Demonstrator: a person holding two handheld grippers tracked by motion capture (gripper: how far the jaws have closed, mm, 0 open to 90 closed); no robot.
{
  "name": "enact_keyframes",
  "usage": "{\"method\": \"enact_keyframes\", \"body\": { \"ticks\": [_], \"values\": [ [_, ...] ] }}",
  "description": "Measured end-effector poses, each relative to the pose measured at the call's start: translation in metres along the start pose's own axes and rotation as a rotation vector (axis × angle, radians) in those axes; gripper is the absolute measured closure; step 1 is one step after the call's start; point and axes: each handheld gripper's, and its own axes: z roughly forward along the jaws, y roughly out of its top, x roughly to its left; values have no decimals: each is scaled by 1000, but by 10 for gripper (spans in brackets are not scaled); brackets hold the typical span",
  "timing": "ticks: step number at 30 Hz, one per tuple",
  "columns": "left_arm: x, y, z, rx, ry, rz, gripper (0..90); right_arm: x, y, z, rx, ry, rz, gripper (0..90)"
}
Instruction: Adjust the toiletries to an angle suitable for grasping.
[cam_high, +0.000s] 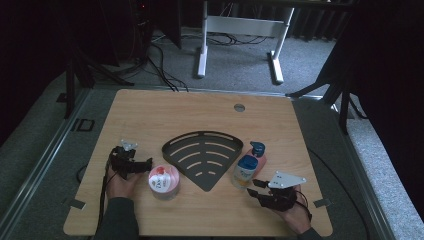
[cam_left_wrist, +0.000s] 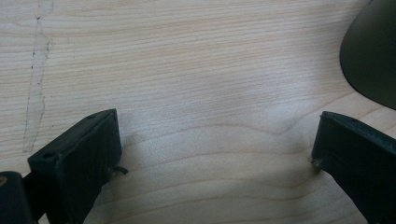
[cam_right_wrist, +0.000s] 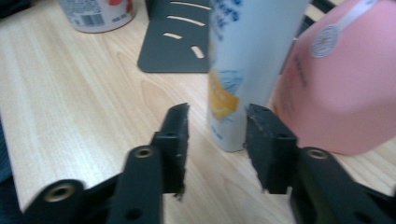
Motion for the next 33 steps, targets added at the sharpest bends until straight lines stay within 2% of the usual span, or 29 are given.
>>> {"method": "enact_keyframes", "body": {
  "ticks": [3,4,5,6,7,11,17,20,23,24,28,30,33],
  "values": [
    [0,0,-1,-5,1,-1,27,3,0,3,-5,19,-2,683],
    [0,-1,-2,-20,4,-6,65,4,1,5,-11,25,-2,698],
    [0,-1,-2,-20,4,-6,146,4,1,5,-11,25,-2,698],
    [1,-3,-5,-54,14,-17,146,6,3,6,-13,29,-3,717],
    [2,-3,-6,-57,20,-24,298,9,6,11,-20,37,-18,755],
    [4,-4,-7,-68,16,-21,402,16,11,24,-13,50,-36,778],
    [4,-4,-12,-46,14,-20,556,24,14,41,6,55,-42,777],
    [3,-3,-19,-4,-20,2,559,26,20,51,-1,63,-34,767],
    [2,-4,-21,-5,-30,5,559,26,22,54,-5,58,-34,765],
    [-2,-4,-27,-12,-52,20,559,26,22,54,-5,58,-34,763],
    [-9,-8,-38,-13,-74,58,602,25,25,58,-13,51,-26,742],
    [-11,-12,-42,-16,-81,66,609,26,25,57,-15,50,-25,737],
    [-11,-16,-48,-21,-88,63,669,27,24,57,-14,41,-28,724]
  ]
}}
